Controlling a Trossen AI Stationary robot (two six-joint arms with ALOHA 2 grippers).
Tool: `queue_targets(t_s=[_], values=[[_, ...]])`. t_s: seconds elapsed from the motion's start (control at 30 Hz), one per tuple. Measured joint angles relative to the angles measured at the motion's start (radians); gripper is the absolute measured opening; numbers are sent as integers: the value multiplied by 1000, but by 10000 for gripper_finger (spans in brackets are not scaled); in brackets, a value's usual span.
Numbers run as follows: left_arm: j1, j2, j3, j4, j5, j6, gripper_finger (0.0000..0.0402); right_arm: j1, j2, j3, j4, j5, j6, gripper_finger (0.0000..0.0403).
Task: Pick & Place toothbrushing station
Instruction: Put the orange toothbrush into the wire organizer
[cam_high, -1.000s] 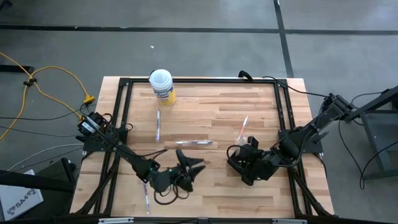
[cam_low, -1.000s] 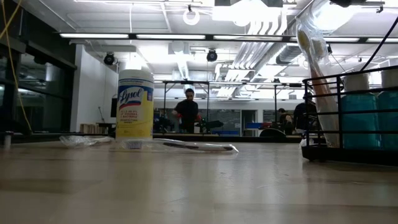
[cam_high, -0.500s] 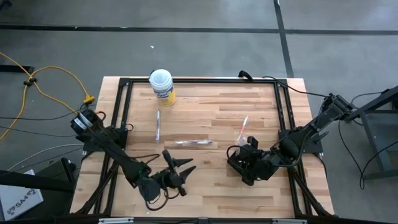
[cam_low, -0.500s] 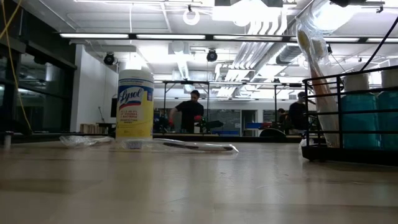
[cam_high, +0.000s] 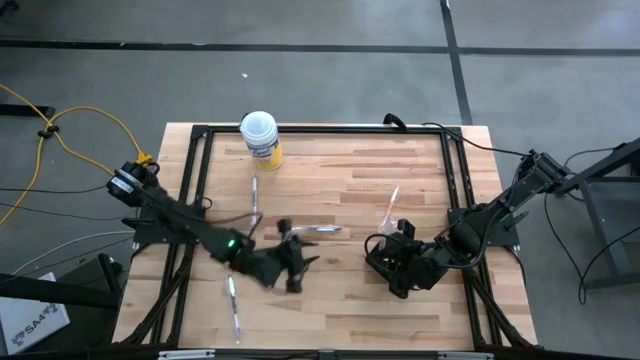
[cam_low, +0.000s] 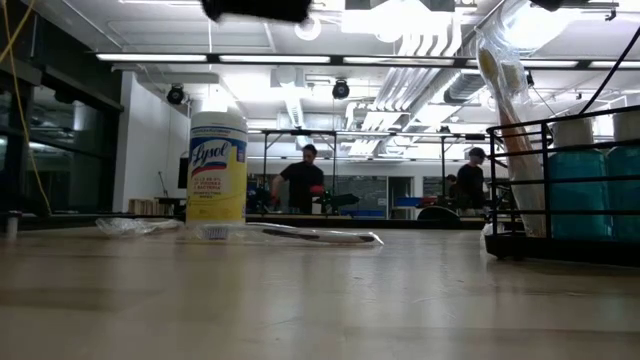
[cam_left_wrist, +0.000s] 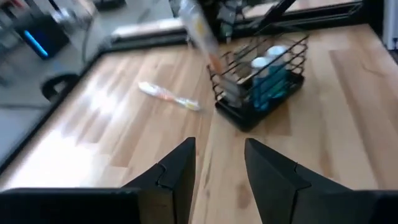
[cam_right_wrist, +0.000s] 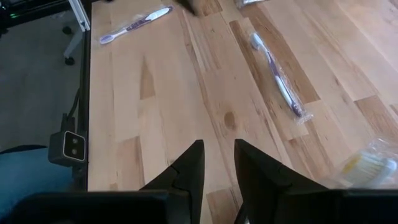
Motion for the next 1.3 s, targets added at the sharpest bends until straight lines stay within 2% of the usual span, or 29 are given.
queue_targets(t_s=[0.1,0.37,0.57,0.7,0.8,0.97,1.07,1.2,1.3], values=[[93,0,0,-1,101,-23,131,0,0,0,0,-10,7,79],[250,0,0,-13,245,-76,131,10,0,0,-3,-29,1,79],[256,0,0,-44,271,-89,131,-2,-22,0,5,29,-56,79],[244,0,0,-56,271,-89,131,-50,-80,0,18,87,-94,79],[236,0,0,-65,271,-89,131,-107,-137,0,21,91,-146,79],[236,0,0,-73,271,-89,131,-248,-206,0,-19,-9,-214,79],[236,0,0,-76,271,-89,131,-368,-224,0,-54,-116,-281,79],[236,0,0,-83,271,-58,131,-508,-226,0,-95,-280,-451,79],[236,0,0,-87,270,-39,131,-597,-226,0,-148,-317,-518,79]])
